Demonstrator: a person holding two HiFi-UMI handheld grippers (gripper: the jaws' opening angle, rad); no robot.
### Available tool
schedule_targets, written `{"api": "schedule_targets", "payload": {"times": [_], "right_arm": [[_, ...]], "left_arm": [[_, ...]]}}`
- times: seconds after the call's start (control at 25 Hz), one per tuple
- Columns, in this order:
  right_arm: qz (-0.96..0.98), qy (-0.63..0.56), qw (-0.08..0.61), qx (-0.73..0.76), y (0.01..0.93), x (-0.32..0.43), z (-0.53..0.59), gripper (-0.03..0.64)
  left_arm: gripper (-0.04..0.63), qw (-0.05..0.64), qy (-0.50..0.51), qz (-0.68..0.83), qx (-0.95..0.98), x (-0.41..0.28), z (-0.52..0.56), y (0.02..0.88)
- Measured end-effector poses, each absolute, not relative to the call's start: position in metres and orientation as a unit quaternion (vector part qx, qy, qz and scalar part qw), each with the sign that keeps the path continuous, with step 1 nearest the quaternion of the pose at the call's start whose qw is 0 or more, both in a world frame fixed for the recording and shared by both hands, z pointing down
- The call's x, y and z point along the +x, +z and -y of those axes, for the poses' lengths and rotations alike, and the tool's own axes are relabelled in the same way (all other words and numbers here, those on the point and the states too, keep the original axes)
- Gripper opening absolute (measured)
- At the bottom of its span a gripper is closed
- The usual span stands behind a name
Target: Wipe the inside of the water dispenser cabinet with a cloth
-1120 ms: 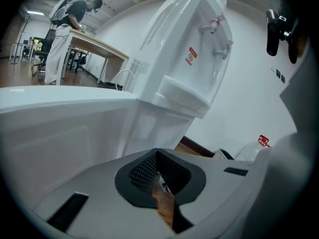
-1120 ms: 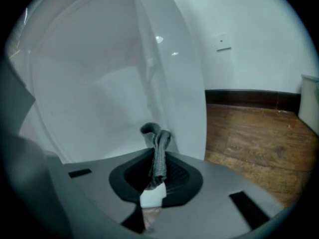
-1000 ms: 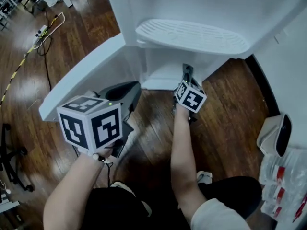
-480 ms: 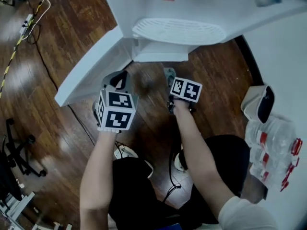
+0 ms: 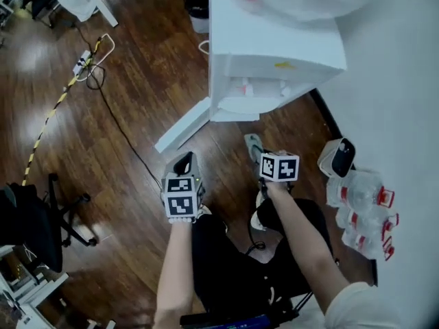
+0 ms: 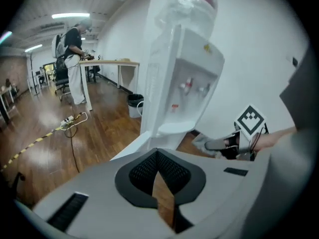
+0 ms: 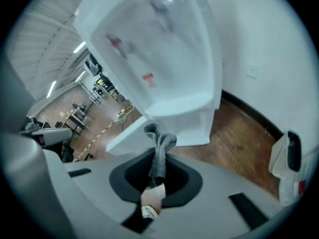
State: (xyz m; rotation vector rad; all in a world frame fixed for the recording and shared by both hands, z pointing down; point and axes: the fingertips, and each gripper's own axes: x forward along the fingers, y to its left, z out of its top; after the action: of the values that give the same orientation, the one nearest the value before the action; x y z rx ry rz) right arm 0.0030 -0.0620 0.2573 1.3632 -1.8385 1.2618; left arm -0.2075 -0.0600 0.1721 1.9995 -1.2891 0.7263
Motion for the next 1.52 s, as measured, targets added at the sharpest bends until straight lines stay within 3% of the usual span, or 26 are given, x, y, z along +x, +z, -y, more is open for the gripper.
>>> {"api": "schedule_targets", "payload": {"times": [0.2,0.52,0.88,1.2,1.52], "right_arm": [[0.710,0.436,0.241,0.497,0.109,-0.004,0.044,0.038],[0.769,0.386,0.148,0.488,-0.047,0.024,-0.014,0.040],[0.826,0.303,0.049,0.472,-0.214,0.126,-0.146,0.038],[0.855,0.252,0.074,0.448,-0.286,0.171,-0.246,0.040],[0.839,0.276,0.032,0.468,-0.295,0.136,-0.287,0.038]], "left_arm": [[-0.003,0.312,0.254,0.474,0.783,-0.179,0.042,0.033],[-0.003,0.305,0.202,0.451,0.814,-0.136,-0.013,-0.102],[-0.003,0.297,0.112,0.467,0.825,-0.027,-0.163,-0.218],[-0.003,0.250,0.106,0.488,0.830,0.016,-0.259,-0.284],[-0.003,0.235,0.087,0.448,0.858,-0.004,-0.286,-0.286]]}}
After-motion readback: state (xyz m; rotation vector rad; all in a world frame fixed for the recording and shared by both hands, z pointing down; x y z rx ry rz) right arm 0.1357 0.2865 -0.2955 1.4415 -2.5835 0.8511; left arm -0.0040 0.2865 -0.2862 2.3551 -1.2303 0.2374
